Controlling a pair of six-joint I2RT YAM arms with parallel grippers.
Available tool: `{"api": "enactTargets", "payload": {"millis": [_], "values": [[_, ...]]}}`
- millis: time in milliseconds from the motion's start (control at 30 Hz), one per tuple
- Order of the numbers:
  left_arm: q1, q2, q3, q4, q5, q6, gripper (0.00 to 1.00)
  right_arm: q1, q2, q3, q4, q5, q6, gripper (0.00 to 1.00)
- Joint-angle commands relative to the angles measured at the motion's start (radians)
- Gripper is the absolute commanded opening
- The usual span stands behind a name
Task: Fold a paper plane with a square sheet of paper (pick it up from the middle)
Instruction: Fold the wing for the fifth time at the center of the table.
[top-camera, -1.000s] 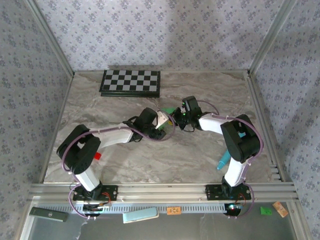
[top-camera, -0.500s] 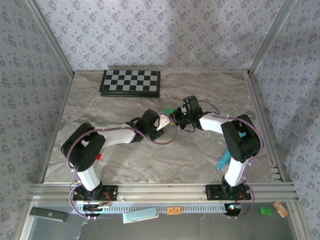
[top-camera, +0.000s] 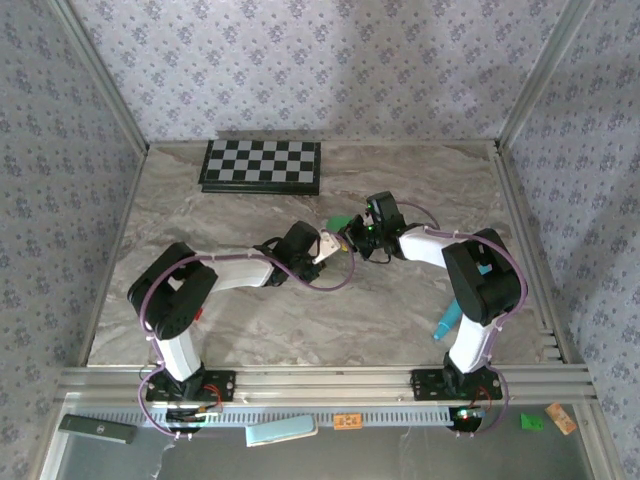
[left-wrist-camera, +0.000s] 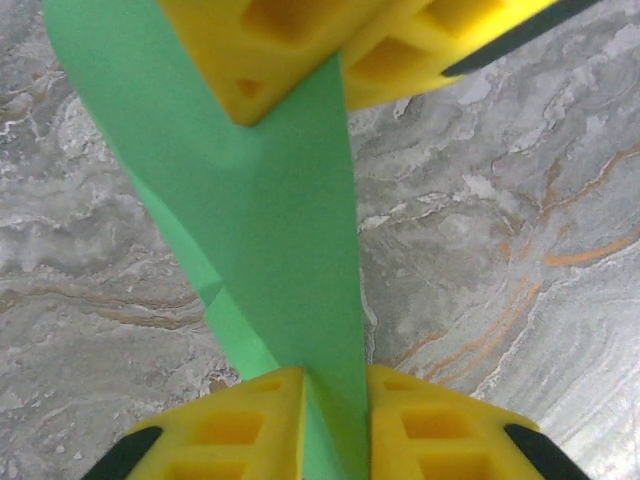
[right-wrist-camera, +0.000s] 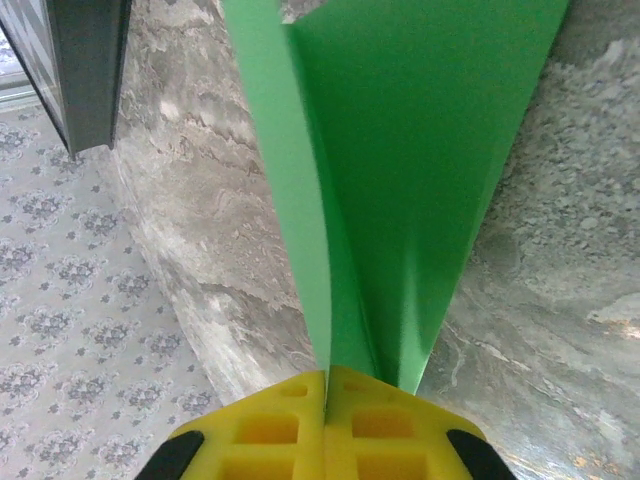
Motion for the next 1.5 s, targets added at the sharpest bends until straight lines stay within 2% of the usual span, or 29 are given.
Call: {"api": "enactTargets", "payload": {"millis": [0, 200, 300, 700, 967, 1167, 1467], "values": [[-0.001, 0.011, -0.004, 0.013, 0.03, -0.007, 0.19, -0.011, 0.001, 0.011, -0.045, -0.009, -0.008, 0.11], [0.006, 0.011, -0.009, 0.016, 0.063, -0.02, 0.14, -0.023, -0.002, 0.032, -0.155, 0.028, -0.079, 0.35], [0.009, 0.006, -0.01, 0.012, 0.089, -0.022, 0.13, -0.034, 0.005, 0.058, -0.217, 0.04, -0.128, 0.42], [0.018, 0.022, 0.005, -0.008, 0.139, -0.022, 0.13, -0.018, 0.083, 0.185, -0.384, 0.0, -0.238, 0.46], [0.021, 0.024, 0.005, -0.005, 0.131, -0.02, 0.14, -0.011, 0.107, 0.204, -0.414, -0.018, -0.252, 0.41], [0.02, 0.025, 0.003, -0.001, 0.121, -0.017, 0.16, -0.011, 0.104, 0.198, -0.422, -0.027, -0.248, 0.3], [0.019, 0.034, 0.008, 0.001, 0.122, -0.01, 0.27, -0.013, 0.093, 0.194, -0.417, -0.039, -0.239, 0.13]]}}
